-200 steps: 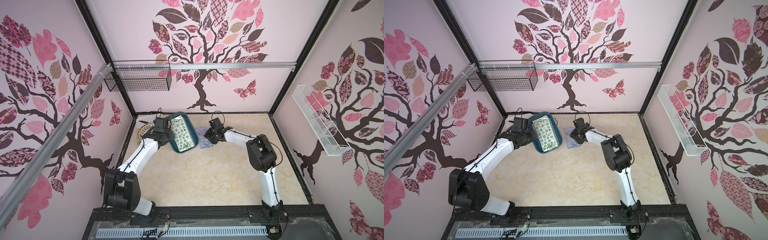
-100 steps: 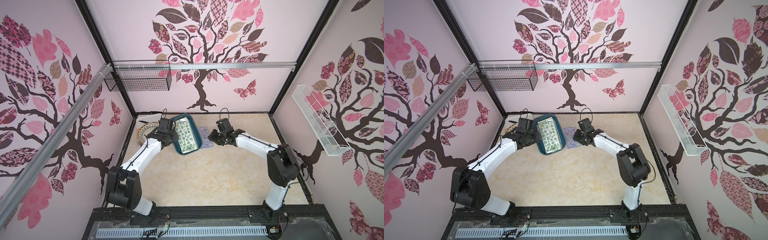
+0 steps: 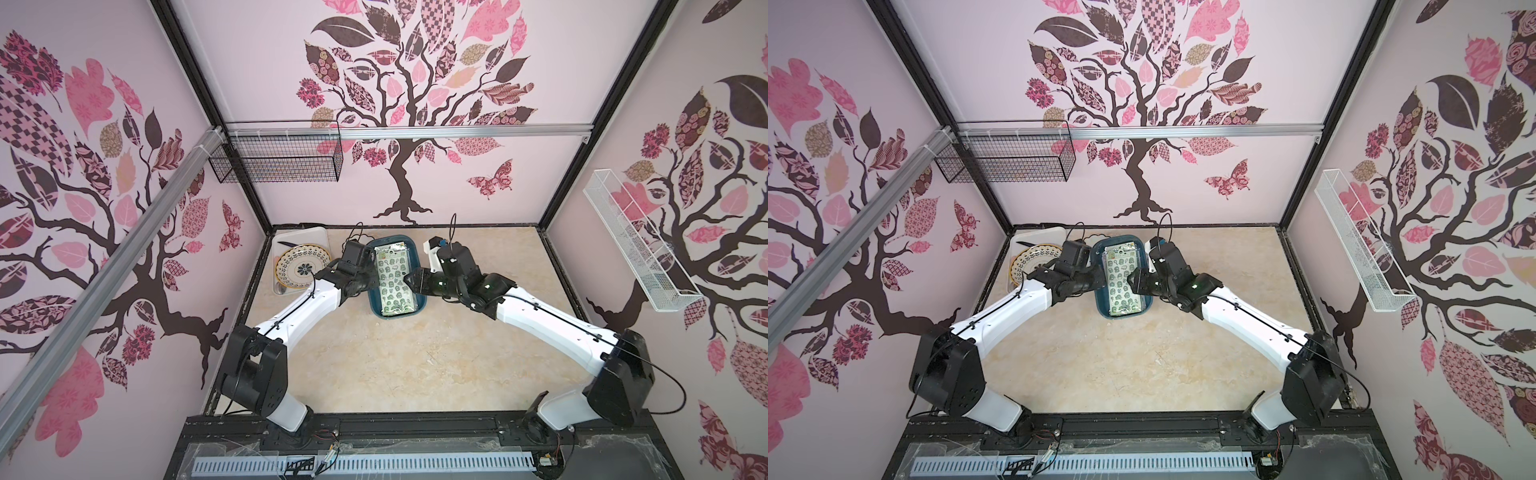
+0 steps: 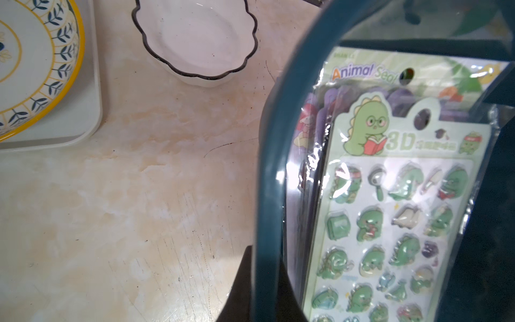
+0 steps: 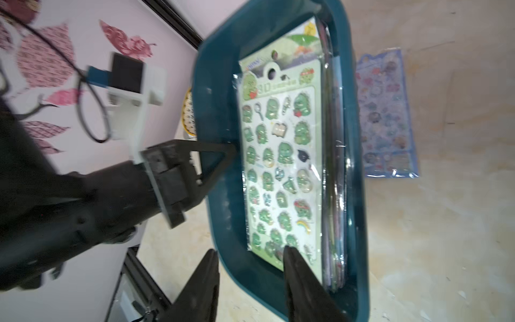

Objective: Take the stickers out of the storage box
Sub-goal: Pick up the sticker from the storage box.

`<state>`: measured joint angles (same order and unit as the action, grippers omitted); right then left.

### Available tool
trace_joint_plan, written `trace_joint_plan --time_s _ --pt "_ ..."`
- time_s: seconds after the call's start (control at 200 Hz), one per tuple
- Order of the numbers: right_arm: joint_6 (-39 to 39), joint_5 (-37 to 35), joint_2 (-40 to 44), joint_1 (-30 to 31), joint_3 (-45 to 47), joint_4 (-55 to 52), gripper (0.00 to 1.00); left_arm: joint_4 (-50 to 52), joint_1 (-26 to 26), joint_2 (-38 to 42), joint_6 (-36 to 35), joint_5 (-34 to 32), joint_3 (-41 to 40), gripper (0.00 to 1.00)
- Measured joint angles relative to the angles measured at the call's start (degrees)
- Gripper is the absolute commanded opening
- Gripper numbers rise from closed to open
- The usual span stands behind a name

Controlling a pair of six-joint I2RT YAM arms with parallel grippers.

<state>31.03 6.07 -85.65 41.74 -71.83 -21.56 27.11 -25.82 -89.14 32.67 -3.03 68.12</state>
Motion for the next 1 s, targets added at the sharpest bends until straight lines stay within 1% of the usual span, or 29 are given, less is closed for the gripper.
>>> trace_joint_plan --time_s 0.2,0.39,0.5,0.625,0.8,1.0 --pt "-2.29 -3.13 -4.17 -0.13 0.85 -3.37 0.43 -0.68 -1.86 -0.24 -0.81 0.48 -0.09 0.0" --pt "-2.89 -7.26 -4.79 0.02 0.87 -3.54 0.44 -0.87 -2.08 -1.05 -1.03 0.5 -0.09 0.0" --pt "-2.84 -8.11 -5.95 0.02 0.87 -3.32 0.43 -0.85 -2.84 -1.51 -1.01 0.48 -0.09 0.0" --pt "-2.82 -7.58 -7.82 0.02 0.87 -3.28 0.43 -0.79 -3.87 -1.77 -1.03 0.44 -0.09 0.0" --pt "-2.71 -5.66 -8.04 -0.04 1.7 -1.9 0.4 -0.35 -4.15 -1.77 -1.2 -0.11 -0.09 0.0" --pt "-2.36 0.11 -7.13 -0.72 6.16 2.86 0.39 1.07 -4.17 -2.21 -1.4 -0.55 -0.09 0.0"
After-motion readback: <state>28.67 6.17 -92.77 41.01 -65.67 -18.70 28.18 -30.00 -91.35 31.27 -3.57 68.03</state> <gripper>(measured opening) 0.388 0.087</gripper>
